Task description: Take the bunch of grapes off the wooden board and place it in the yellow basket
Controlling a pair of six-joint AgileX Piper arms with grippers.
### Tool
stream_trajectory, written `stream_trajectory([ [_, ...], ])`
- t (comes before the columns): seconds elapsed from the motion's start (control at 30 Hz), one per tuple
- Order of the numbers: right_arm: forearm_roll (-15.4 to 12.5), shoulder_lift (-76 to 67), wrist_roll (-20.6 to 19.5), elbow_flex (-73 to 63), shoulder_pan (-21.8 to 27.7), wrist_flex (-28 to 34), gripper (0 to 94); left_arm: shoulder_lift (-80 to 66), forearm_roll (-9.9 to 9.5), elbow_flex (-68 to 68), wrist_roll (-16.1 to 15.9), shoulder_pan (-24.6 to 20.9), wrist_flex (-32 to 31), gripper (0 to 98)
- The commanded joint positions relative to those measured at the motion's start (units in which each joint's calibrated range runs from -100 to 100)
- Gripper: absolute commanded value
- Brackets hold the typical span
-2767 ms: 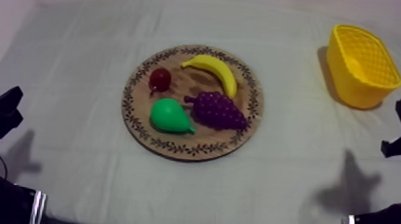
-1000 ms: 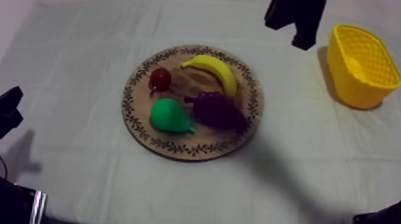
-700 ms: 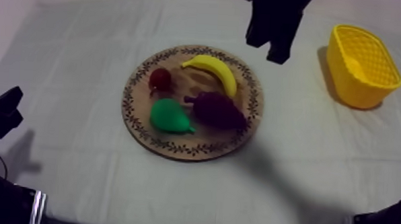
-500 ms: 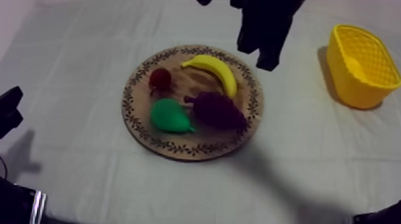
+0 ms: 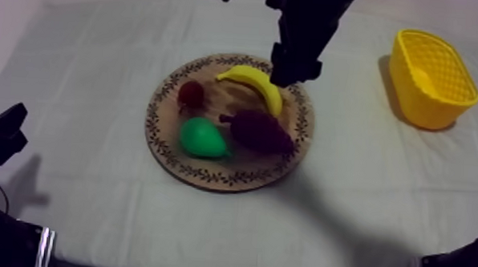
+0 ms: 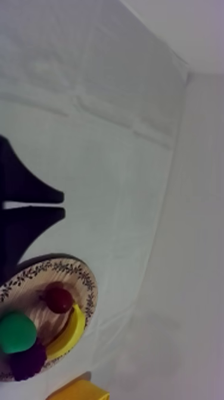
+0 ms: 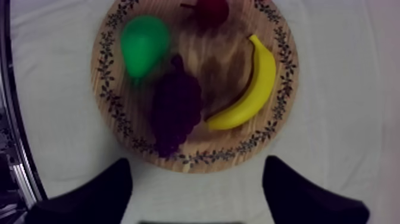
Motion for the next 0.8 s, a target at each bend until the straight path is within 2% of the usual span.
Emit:
stream_trajectory([
  [0.0,0.24,0.01,0.11,0.27,-0.27,0.14,83.4,0.00,-0.03,-0.03,0.01,0.00,-0.05,0.1],
  [0.17,0.94,0.46,-0.17,1.08,-1.02,-0.84,91.2,0.00,-0.03,-0.03,0.01,0.00,-0.05,0.1],
  [0.43,1.87,3.23,-0.22,3.76,-1.43,-3.79,92.8,0.00,-0.03,-0.03,0.01,0.00,-0.05,0.1],
  [0.77,-0.66,8.55,2.41,7.68,-0.49,-9.00,92.8,0.00,-0.03,-0.03,0.01,0.00,-0.05,0.1],
])
